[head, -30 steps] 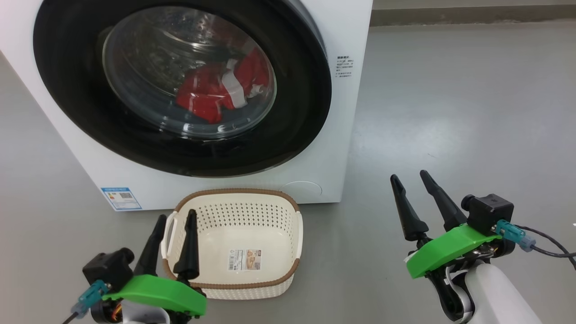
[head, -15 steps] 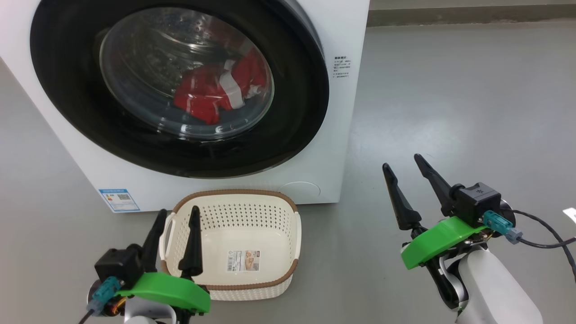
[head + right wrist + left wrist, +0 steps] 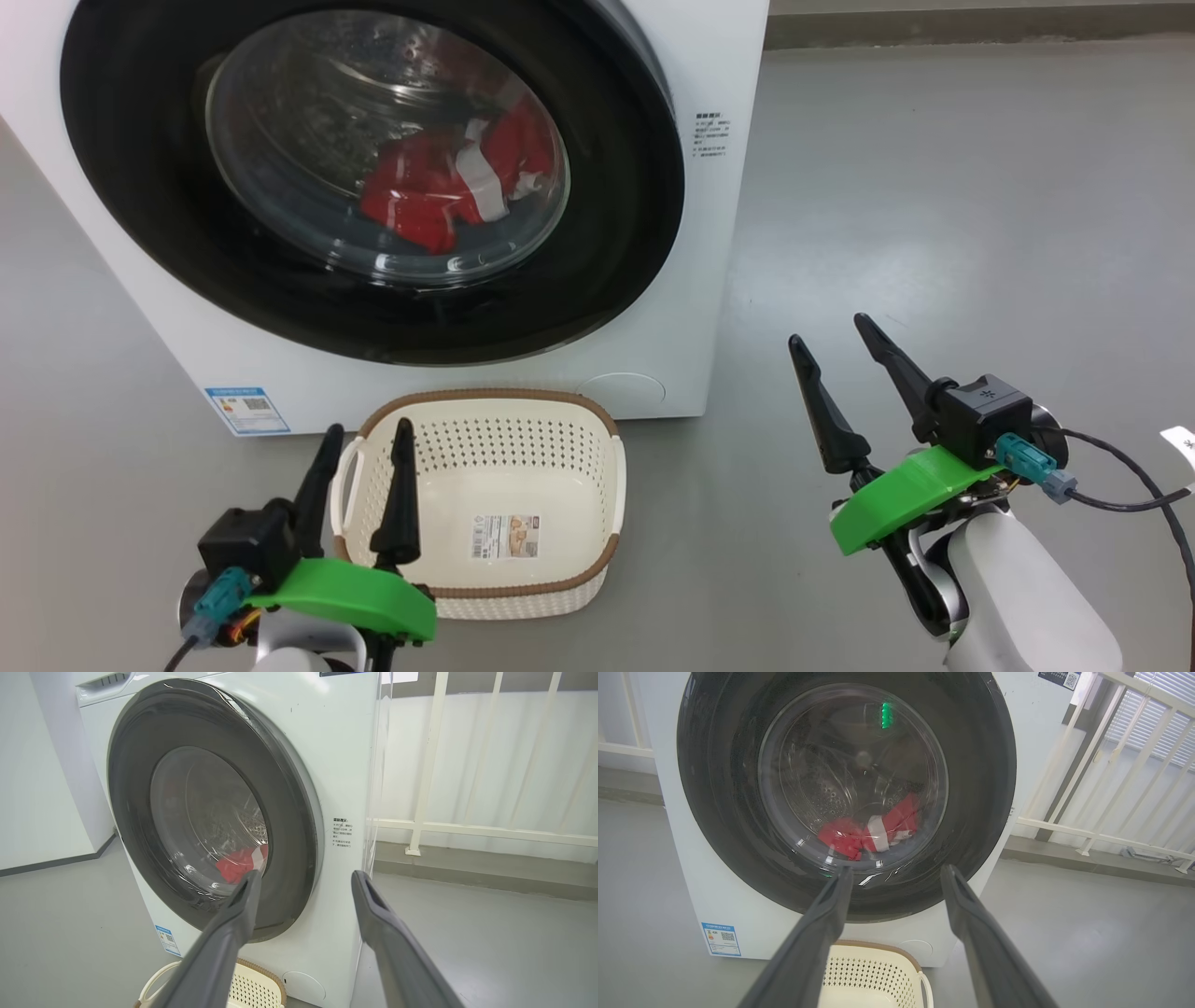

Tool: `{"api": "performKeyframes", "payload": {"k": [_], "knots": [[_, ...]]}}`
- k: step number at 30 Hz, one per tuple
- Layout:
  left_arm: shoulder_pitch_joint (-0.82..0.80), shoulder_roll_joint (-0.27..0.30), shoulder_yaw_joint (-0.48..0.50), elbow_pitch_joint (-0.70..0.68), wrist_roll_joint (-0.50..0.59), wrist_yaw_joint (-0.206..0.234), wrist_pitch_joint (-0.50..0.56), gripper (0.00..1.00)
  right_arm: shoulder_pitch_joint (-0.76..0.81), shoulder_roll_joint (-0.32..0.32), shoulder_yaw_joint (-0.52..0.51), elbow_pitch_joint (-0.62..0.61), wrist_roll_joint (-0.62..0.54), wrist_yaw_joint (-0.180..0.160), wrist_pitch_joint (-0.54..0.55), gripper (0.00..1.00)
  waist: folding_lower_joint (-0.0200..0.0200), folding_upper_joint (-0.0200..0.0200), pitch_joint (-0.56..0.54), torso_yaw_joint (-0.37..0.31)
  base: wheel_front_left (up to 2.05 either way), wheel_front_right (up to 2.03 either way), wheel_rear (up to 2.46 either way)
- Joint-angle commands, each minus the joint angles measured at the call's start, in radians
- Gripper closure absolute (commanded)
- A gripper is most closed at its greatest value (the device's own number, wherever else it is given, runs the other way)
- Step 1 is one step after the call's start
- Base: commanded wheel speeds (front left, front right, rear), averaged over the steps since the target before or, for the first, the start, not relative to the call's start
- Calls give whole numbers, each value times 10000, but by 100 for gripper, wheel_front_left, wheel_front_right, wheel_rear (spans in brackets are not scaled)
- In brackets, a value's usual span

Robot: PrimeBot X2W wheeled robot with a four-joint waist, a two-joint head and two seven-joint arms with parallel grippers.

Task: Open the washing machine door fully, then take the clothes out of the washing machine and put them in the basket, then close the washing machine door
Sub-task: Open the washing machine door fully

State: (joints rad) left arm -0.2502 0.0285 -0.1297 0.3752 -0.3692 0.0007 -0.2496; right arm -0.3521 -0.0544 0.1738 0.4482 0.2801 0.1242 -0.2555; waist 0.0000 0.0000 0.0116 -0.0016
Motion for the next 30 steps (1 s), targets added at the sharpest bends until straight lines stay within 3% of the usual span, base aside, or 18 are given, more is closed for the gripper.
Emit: {"api": "performKeyframes", "payload": {"k": [1,9,11,12,13,14,15,21,30], "knots": [[-330,218,315,-315,63,55,-122,0,-317,41,189,-192,-39,65,-63,0,0,0,13,-1,0,0,0],[-368,218,146,-521,87,149,-122,0,-400,41,69,-258,-76,65,-63,2,0,0,233,69,0,0,0],[-415,218,74,-619,73,163,-122,0,-435,41,-11,-313,-109,65,-63,51,0,0,325,124,0,0,0],[-415,218,74,-619,73,163,-122,0,-435,41,-11,-313,-109,65,-63,51,0,0,325,124,0,0,0],[-434,218,44,-698,39,165,-122,0,-456,41,-41,-340,-118,65,-63,65,0,0,378,149,0,0,0],[-449,218,12,-780,2,174,-122,0,-484,41,-62,-362,-112,65,-63,87,0,0,442,175,0,0,0],[-463,218,-28,-863,-12,186,-122,0,-521,41,-75,-384,-99,65,-63,100,0,0,510,202,0,0,0],[-594,217,-351,-1432,25,254,-122,0,-866,41,-107,-618,1117,65,-63,100,0,0,1052,412,0,0,0],[-833,217,-651,-1973,166,259,-122,0,-1810,41,-319,-542,4654,65,-63,100,0,0,1873,769,0,0,0]]}}
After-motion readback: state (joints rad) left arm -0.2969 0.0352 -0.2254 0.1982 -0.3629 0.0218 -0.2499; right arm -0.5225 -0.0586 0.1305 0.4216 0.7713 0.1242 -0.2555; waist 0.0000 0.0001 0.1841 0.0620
